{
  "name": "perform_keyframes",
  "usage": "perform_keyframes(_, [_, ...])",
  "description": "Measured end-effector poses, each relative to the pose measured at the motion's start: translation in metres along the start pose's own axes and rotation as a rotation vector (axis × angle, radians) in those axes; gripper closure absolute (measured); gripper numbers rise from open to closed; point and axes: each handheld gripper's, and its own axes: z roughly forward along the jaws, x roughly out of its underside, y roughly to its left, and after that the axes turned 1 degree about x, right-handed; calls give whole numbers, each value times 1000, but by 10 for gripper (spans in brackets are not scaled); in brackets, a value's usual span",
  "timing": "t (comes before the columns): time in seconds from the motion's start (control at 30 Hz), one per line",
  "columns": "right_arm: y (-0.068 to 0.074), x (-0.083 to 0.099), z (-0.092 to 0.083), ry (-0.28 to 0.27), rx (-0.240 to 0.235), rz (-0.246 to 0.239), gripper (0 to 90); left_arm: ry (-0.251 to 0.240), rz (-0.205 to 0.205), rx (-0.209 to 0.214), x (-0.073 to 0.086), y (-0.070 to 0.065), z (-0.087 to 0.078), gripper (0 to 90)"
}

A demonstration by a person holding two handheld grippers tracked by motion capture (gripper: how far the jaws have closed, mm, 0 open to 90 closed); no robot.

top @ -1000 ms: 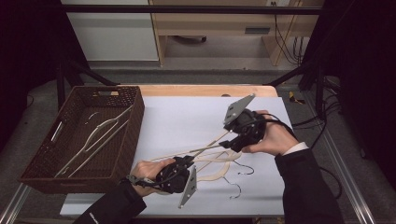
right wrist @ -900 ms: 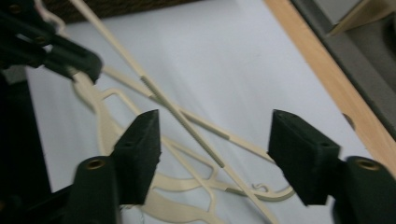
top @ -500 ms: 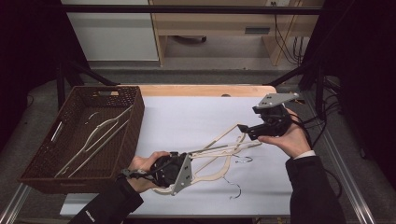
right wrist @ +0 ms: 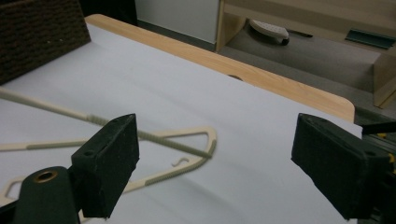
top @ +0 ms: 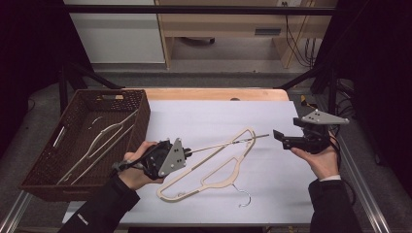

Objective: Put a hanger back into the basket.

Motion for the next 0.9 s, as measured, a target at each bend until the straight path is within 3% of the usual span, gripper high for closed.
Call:
perform_keyframes(0.1, [0,12,-2,6,17,-4,137,22,-15,12,0,6,-1,851])
perform_keyframes(0.27, [5,26,-6,-10,6,1,135,39,-47,36,-1,16,-5,851])
perform_keyframes(0.53, [21,46,-6,-19,-41,3,105,18,-151,61,1,39,-15,851])
perform_keyframes(0.77, [33,57,-1,-8,-91,20,83,17,-215,42,6,58,-27,851])
perform_keyframes(0.9, [37,63,2,5,-103,24,78,2,-255,9,12,69,-37,851])
